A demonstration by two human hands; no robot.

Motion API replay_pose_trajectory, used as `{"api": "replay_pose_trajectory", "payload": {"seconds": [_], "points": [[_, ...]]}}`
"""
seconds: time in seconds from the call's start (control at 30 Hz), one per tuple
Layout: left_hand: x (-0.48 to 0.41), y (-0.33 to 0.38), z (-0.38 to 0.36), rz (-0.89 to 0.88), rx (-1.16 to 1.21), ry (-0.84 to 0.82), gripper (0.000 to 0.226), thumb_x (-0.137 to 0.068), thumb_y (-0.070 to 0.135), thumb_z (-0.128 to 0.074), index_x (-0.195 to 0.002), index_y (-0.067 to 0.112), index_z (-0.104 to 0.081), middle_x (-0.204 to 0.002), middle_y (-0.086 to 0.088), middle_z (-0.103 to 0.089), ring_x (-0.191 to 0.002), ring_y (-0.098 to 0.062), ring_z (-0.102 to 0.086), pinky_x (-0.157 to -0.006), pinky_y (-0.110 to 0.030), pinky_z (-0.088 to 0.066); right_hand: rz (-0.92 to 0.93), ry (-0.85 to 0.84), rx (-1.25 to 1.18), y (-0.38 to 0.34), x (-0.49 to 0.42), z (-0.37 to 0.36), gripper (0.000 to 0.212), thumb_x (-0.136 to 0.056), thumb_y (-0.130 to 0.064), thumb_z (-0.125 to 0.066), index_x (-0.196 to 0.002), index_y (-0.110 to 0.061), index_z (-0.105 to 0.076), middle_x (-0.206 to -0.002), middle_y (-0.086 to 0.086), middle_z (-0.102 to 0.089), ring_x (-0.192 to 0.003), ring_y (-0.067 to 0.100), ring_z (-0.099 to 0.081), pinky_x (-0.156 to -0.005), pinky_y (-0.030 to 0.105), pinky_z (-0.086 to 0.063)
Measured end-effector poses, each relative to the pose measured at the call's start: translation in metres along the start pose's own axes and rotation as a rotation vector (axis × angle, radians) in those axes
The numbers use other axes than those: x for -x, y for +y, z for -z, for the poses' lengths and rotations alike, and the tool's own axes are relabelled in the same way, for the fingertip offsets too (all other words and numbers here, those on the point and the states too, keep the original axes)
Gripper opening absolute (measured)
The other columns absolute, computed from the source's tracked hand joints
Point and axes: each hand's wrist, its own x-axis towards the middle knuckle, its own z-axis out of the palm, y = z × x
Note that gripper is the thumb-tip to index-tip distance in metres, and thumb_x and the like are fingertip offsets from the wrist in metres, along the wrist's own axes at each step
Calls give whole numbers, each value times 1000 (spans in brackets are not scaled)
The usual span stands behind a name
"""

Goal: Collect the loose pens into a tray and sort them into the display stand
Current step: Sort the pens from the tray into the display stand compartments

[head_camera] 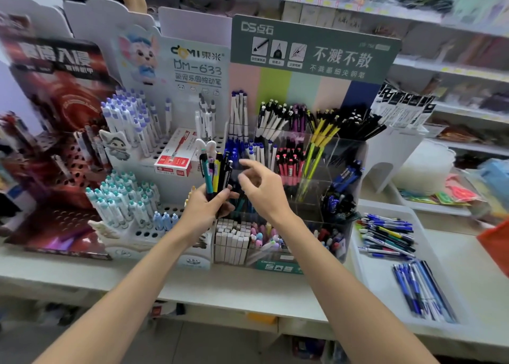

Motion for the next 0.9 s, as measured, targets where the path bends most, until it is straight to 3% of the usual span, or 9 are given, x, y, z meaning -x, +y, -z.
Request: {"api": "replay_pose_trajectory", "payload": {"seconds": [0.13,0.23,0.3,0.37,0.47,0.57,0.7,0.77,0.9], "points": [[-4,4,-14,-13,5,-50,17,-97,26,-60,-107,13,-63,-83,-5,-72,-79,-19,-70,-73,-32,-58,9,-25,-20,-9,-3,1,48,-91,-18,-68,-137,-14,-54,-116,-12,-60,-100,0,-56,-88,6,-45],[-7,9,-21,-8,47,-76,24,-97,26,-60,-116,12,-62,-96,-9,-75,-89,-22,-73,-76,-31,-59,-6,32,-54,-4,-7,4,45,-89,-18,-70,-132,-17,-57,-117,-1,-66,-103,9,-62,-95,31,-53],[-10,13,-24,-2,69,-94,25,-99,23,-58,-121,11,-59,-105,-10,-75,-96,-22,-74,-82,-36,-60,-12,64,-76,-3,-11,11,42,-91,-16,-68,-131,-17,-57,-109,0,-67,-98,12,-64,-90,36,-56],[-16,17,-25,1,82,-77,22,-101,19,-54,-121,11,-57,-110,-7,-73,-97,-21,-73,-86,-39,-59,-5,142,-114,-3,-18,22,40,-93,-13,-65,-132,-15,-56,-102,0,-68,-94,10,-66,-86,33,-57],[-26,24,-26,0,68,-45,18,-102,18,-52,-120,14,-53,-110,-5,-73,-93,-20,-74,-81,-37,-60,7,296,-135,-6,-32,42,41,-93,-11,-65,-133,-11,-55,-99,0,-69,-91,6,-66,-83,20,-54],[-34,32,-29,-28,19,-39,14,-102,21,-51,-115,17,-53,-104,-3,-75,-83,-17,-75,-64,-26,-59,42,380,-131,-9,-44,62,37,-92,-9,-65,-127,-10,-54,-91,-10,-65,-85,-7,-63,-78,9,-47],[-46,41,-37,-49,9,-29,25,-101,22,-55,-116,3,-58,-98,-7,-75,-71,-13,-71,-56,-20,-53,94,515,-138,-14,-62,83,31,-92,-8,-64,-122,-10,-55,-91,-8,-65,-86,0,-63,-82,22,-53],[-51,46,-42,-58,22,-35,25,-99,19,-58,-111,-3,-59,-92,-12,-70,-66,-13,-67,-56,-20,-54,146,584,-115,-18,-71,90,30,-92,-5,-63,-121,-9,-55,-92,-5,-64,-83,0,-63,-80,20,-53],[-59,53,-49,-77,77,-51,14,-97,16,-61,-103,3,-62,-86,-11,-70,-67,-16,-67,-65,-30,-59,255,690,-45,-25,-93,99,28,-92,-2,-61,-118,-8,-53,-95,-3,-61,-83,5,-62,-80,25,-54]]}}
